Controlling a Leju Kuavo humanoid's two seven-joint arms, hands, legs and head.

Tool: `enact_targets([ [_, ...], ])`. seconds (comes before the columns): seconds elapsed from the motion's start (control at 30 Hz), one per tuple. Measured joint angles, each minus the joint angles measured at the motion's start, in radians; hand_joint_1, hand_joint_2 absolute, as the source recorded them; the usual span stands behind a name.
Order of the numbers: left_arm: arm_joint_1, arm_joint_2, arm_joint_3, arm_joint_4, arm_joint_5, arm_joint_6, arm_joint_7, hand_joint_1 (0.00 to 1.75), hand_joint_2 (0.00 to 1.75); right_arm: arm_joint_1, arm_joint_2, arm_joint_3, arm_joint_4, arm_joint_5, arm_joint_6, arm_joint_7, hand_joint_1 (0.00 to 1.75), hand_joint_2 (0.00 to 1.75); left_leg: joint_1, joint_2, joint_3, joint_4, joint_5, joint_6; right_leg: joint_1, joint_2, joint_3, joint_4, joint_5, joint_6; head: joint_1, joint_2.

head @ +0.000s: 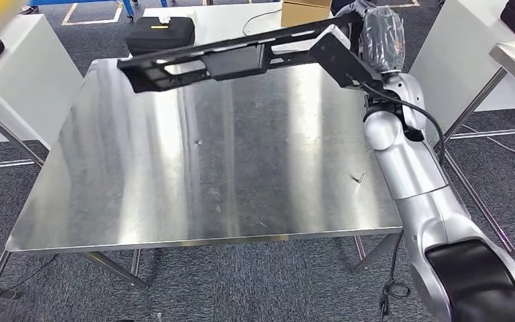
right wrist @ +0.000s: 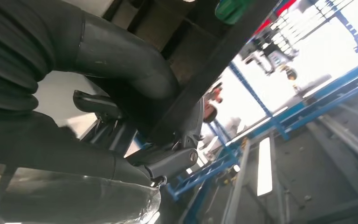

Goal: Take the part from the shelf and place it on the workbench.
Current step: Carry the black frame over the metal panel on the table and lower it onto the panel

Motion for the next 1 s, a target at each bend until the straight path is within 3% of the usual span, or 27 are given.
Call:
enact_targets([
  [0.13, -0.005, -0.001, -0.017, 0.000, -0.010, -0.012, 0.010, 0.00, 1.75, -0.051, 0.001, 0.006, 0.095, 0.046, -0.007, 0.019, 1.75, 1.75, -0.002, -0.001, -0.001, 0.001, 0.000, 0.000, -0.002, -0.001, 0.001, -0.002, 0.000, 0.001, 0.000, 0.000],
  [0.3, -0.007, -0.002, -0.036, 0.000, -0.013, -0.025, 0.016, 0.00, 1.75, -0.033, -0.002, 0.009, 0.160, 0.066, 0.011, -0.035, 1.75, 1.75, -0.004, -0.001, -0.001, 0.001, -0.001, 0.001, -0.003, -0.001, 0.001, -0.004, 0.001, 0.001, 0.000, 0.000],
  [0.67, -0.007, 0.000, -0.057, 0.001, -0.007, -0.037, 0.025, 0.00, 1.75, 0.062, -0.010, 0.047, 0.267, 0.082, 0.047, -0.106, 1.75, 1.75, -0.005, -0.001, -0.001, 0.001, -0.001, 0.001, -0.004, -0.001, 0.001, -0.005, 0.001, 0.001, 0.000, 0.000],
  [1.0, -0.008, 0.000, -0.074, 0.001, -0.002, -0.039, 0.035, 0.00, 1.75, 0.237, -0.004, 0.118, 0.336, 0.108, 0.000, -0.162, 1.75, 1.75, -0.005, 0.000, -0.001, 0.001, -0.002, 0.001, -0.004, -0.001, 0.001, -0.005, 0.001, 0.001, 0.000, 0.000],
])
